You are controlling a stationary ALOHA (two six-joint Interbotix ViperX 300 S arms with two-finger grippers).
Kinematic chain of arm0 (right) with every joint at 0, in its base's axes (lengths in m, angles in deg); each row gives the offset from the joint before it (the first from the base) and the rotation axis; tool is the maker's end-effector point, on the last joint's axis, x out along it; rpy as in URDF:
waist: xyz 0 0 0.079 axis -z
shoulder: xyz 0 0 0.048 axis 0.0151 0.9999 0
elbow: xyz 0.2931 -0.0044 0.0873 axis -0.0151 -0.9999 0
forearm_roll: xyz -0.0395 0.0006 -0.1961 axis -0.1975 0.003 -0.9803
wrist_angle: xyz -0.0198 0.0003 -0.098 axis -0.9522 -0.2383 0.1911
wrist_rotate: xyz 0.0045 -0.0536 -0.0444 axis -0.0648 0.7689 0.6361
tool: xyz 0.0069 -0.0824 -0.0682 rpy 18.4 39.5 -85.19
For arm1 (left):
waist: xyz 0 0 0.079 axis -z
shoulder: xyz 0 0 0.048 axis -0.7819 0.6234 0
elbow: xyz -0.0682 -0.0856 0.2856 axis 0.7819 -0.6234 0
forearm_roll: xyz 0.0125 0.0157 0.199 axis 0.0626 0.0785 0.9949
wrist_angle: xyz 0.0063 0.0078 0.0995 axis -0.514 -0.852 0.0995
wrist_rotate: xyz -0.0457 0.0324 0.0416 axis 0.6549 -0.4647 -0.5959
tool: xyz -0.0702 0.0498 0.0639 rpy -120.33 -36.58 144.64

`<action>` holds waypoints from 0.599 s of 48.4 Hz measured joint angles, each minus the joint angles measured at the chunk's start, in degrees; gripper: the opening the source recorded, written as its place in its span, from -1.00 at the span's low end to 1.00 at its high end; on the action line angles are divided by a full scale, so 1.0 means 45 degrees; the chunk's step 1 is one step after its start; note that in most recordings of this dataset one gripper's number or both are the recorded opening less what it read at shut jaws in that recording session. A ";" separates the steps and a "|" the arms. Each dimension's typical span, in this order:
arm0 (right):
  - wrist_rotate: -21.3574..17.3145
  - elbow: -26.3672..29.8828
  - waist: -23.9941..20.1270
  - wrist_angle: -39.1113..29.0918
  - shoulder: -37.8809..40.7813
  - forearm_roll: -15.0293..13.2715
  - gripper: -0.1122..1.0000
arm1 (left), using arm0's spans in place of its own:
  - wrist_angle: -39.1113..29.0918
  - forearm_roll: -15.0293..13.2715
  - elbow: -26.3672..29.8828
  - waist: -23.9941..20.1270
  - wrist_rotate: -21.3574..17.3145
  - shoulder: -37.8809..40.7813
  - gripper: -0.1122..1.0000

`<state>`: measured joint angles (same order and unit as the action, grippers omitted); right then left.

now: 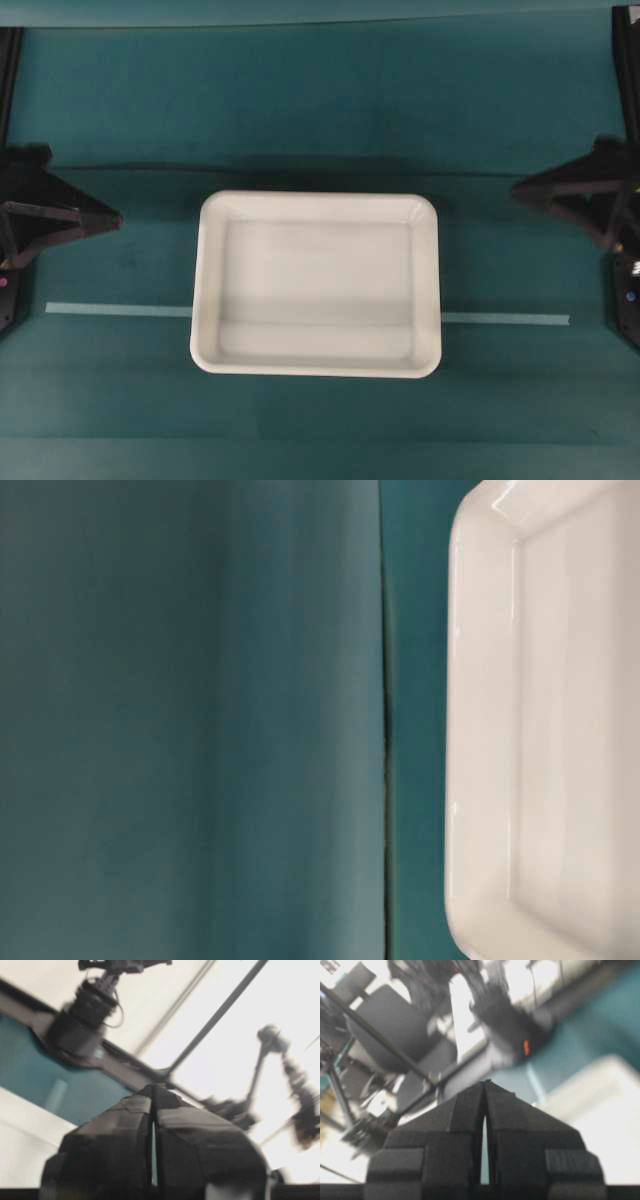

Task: Lift the white case with both hands.
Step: 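Raise both grippers from rest and open them toward the tray, then move both open grippers inward to the tray's left and right rims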

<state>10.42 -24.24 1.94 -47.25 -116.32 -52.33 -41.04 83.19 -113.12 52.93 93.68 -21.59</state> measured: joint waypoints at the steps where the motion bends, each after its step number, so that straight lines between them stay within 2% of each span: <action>1: -0.0215 0.0000 0.0000 -0.0176 0.0059 0.0059 -0.80 | -0.0078 0.0000 0.0000 0.0020 0.0371 0.0020 -0.85; 6: -0.1445 0.0000 -0.0020 -0.0840 0.0371 0.0176 -0.80 | -0.0273 0.0000 0.0020 0.0059 0.2344 0.0352 -0.85; 16: -0.3965 -0.0078 0.0039 -0.1074 0.1250 0.0273 -0.80 | -0.0879 0.0020 -0.0078 0.0078 0.5859 0.1074 -0.85; 20: -0.5176 -0.0273 0.0039 -0.1035 0.1582 0.0332 -0.80 | -0.1465 0.0020 -0.0312 0.0078 0.6543 0.1309 -0.85; 24: -0.6543 -0.0586 0.0000 -0.1016 0.1914 0.0352 -0.80 | -0.1855 0.0000 -0.0488 0.0078 0.6777 0.1445 -0.85; 29: -0.7422 -0.0996 -0.0176 -0.0977 0.2207 0.0352 -0.80 | -0.1973 0.0020 -0.0586 0.0078 0.6855 0.1680 -0.83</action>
<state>-22.98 -28.73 1.15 -51.64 -106.39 -50.75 -49.91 83.28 -115.76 53.28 124.53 -14.03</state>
